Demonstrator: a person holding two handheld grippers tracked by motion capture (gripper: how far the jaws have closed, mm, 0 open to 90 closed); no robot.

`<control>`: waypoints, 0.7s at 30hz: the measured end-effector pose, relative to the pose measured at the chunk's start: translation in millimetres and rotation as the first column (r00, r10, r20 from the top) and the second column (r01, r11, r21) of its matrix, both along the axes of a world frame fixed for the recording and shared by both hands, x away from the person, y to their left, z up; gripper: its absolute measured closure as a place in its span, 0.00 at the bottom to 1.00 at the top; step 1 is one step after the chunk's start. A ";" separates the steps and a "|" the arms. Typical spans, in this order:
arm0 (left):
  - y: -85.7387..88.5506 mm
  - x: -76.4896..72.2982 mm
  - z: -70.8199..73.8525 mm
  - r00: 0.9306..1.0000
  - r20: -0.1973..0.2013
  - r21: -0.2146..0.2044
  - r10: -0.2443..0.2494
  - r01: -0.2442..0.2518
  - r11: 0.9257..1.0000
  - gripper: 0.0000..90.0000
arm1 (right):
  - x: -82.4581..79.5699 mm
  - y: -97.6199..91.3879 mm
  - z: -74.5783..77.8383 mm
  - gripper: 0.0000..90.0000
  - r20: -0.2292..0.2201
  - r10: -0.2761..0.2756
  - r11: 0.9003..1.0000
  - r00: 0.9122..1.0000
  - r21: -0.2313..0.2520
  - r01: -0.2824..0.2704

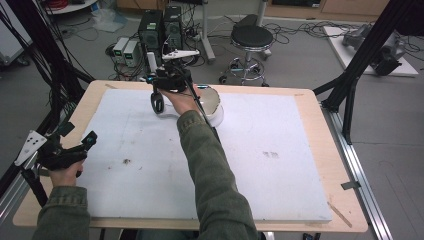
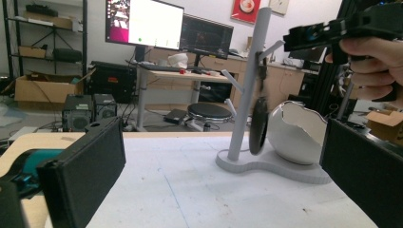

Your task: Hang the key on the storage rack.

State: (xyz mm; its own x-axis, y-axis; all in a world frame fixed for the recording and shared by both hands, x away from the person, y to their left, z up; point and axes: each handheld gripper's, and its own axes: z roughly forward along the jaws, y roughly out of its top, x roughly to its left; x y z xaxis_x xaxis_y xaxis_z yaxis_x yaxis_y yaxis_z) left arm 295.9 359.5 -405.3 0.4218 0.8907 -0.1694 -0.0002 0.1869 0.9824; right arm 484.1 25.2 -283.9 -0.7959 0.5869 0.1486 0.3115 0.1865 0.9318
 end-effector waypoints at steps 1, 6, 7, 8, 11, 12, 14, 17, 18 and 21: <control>0.3 -0.5 -0.6 1.000 -0.001 -0.001 0.002 -0.002 1.000 0.02 | -0.4 -0.5 0.7 0.49 0.003 0.002 1.000 1.000 -0.002 -0.002; 1.0 -2.5 -0.1 1.000 0.001 -0.004 0.003 -0.003 1.000 0.02 | -3.3 -1.3 2.3 0.38 -0.002 0.003 1.000 1.000 -0.012 -0.003; 1.4 -2.8 -0.1 1.000 0.001 -0.002 0.005 -0.005 1.000 0.02 | -3.5 -1.3 2.3 0.35 -0.003 0.005 1.000 1.000 -0.009 -0.006; 1.8 -3.1 -0.3 1.000 -0.001 -0.001 0.005 -0.005 1.000 0.02 | -3.7 -1.2 2.4 0.33 -0.008 0.011 1.000 1.000 -0.005 -0.011; 2.9 -3.3 -0.8 1.000 -0.002 -0.002 0.007 -0.007 1.000 0.02 | -5.3 -1.1 3.1 0.27 -0.008 0.017 1.000 1.000 0.002 -0.017; 3.3 -3.5 -0.9 1.000 -0.003 -0.001 0.007 -0.007 1.000 0.02 | -5.9 -1.1 3.5 0.25 -0.006 0.016 1.000 1.000 0.001 -0.016; 3.6 -3.6 -0.8 1.000 -0.003 -0.003 0.008 -0.008 1.000 0.02 | -8.0 -1.0 4.5 0.20 0.015 0.012 1.000 1.000 -0.020 -0.012; 3.2 -3.4 -0.9 1.000 -0.006 0.002 0.009 -0.009 1.000 0.02 | -10.8 -1.1 5.1 0.13 0.026 -0.001 0.999 1.000 -0.040 0.002; 2.6 -3.3 -1.0 1.000 -0.007 0.000 0.006 -0.006 1.000 0.02 | -11.1 -2.0 5.2 0.11 0.030 0.000 0.999 1.000 -0.041 0.002; 2.0 -2.9 -1.2 1.000 -0.009 0.005 0.002 -0.002 1.000 0.02 | -11.7 -4.7 4.4 0.01 0.022 -0.004 1.000 1.000 -0.031 0.005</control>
State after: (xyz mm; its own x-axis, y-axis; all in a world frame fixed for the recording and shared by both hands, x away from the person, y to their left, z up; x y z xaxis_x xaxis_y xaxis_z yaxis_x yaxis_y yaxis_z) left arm 293.0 361.5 -406.6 0.4182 0.8925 -0.1688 0.0086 0.1819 0.9833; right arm 472.3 20.5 -279.5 -0.7963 0.5942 0.1131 0.2921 0.2139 0.9322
